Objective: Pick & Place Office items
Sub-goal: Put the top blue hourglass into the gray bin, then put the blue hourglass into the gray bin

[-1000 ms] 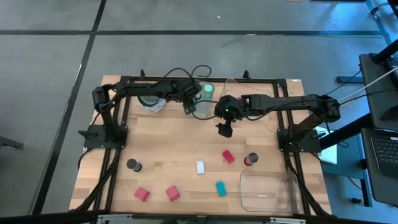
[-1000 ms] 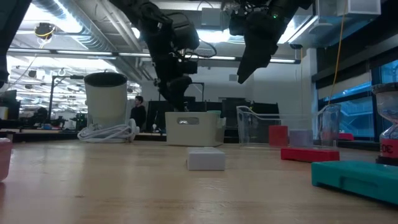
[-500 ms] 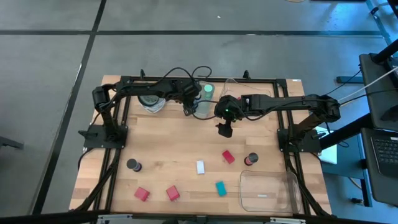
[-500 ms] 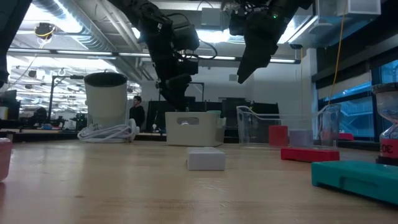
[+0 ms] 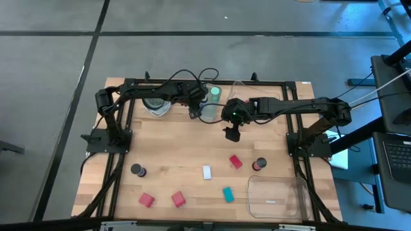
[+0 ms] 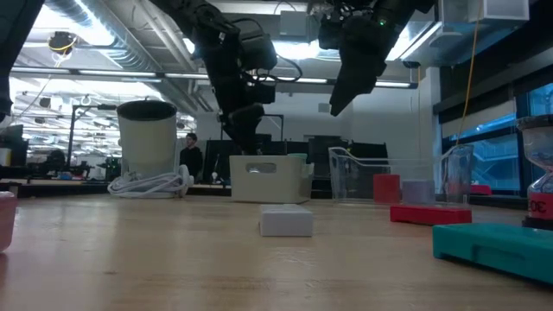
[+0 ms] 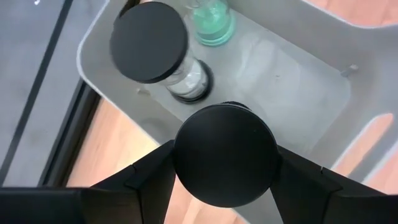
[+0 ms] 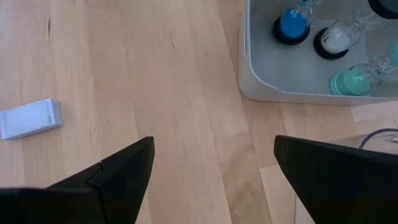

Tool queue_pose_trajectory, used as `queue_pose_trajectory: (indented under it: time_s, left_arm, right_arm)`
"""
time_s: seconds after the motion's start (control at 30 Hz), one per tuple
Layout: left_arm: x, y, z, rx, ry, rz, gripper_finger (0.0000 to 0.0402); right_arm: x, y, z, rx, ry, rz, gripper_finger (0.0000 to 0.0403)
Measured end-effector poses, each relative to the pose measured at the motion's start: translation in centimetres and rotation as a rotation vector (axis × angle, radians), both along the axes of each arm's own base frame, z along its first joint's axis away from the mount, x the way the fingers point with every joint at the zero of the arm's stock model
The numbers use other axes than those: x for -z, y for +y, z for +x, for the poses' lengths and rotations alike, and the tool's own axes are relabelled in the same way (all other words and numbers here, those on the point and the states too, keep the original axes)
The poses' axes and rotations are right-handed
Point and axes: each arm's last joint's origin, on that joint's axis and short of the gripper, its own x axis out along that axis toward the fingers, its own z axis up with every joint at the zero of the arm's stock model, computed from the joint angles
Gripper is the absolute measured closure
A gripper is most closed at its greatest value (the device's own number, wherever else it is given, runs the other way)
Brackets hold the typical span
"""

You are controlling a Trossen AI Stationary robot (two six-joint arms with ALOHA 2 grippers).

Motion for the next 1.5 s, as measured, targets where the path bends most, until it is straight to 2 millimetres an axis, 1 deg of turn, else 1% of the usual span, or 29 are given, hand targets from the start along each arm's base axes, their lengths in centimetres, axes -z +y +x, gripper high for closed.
queue_pose_trajectory:
  time_s: [0.2,0.47,0.57,0.73,0.83,0.9,1.03,1.17,1.23,1.37,1.5]
  left_arm:
    - [0.0,-0.1,0.0,0.004,-0.003,-0.006,0.0164]
    - [0.0,-0.1,0.0,-0.001,-0.006,-0.006,0.0131]
    - [-0.2,-0.1,0.0,0.062,0.015,0.015,0.0124]
    - [-1.9,-0.8,-0.4,0.063,0.01,0.106,0.0124]
    - [-3.3,-1.4,-0.8,0.063,-0.017,0.141,0.0124]
    - [-4.6,-2.0,-1.2,0.062,-0.064,0.141,0.0124]
    - [-7.0,-3.8,-2.5,0.08,-0.154,0.059,0.0123]
    - [-9.1,-6.3,-4.3,0.092,-0.219,-0.098,0.0123]
    - [-9.7,-7.8,-5.3,0.101,-0.211,-0.19,0.0123]
    - [-10.3,-10.8,-7.6,0.082,-0.117,-0.314,0.0123]
    - [-9.8,-13.4,-9.7,-0.025,-0.023,-0.379,0.0123]
  right_arm:
    - [0.0,0.0,-0.1,0.0,0.01,0.001,0.0069]
    - [0.0,0.0,-0.1,0.0,0.01,0.001,0.0069]
    - [0.1,0.0,-0.1,0.001,0.01,0.002,0.0069]
    - [0.1,0.0,-0.2,0.006,0.023,0.006,0.0069]
    - [0.2,0.0,-0.3,0.006,0.035,0.007,0.0069]
    - [0.2,0.0,-0.3,0.007,0.035,0.007,0.0069]
    - [0.2,0.0,-0.3,0.008,0.035,0.008,0.0069]
    - [0.2,0.0,-0.3,0.008,0.035,0.008,0.0069]
    - [0.2,0.0,-0.3,0.008,0.035,0.008,0.0069]
    - [0.2,0.0,-0.3,0.008,0.035,0.008,0.0069]
    - [0.2,0.0,-0.3,0.008,0.031,0.007,0.0069]
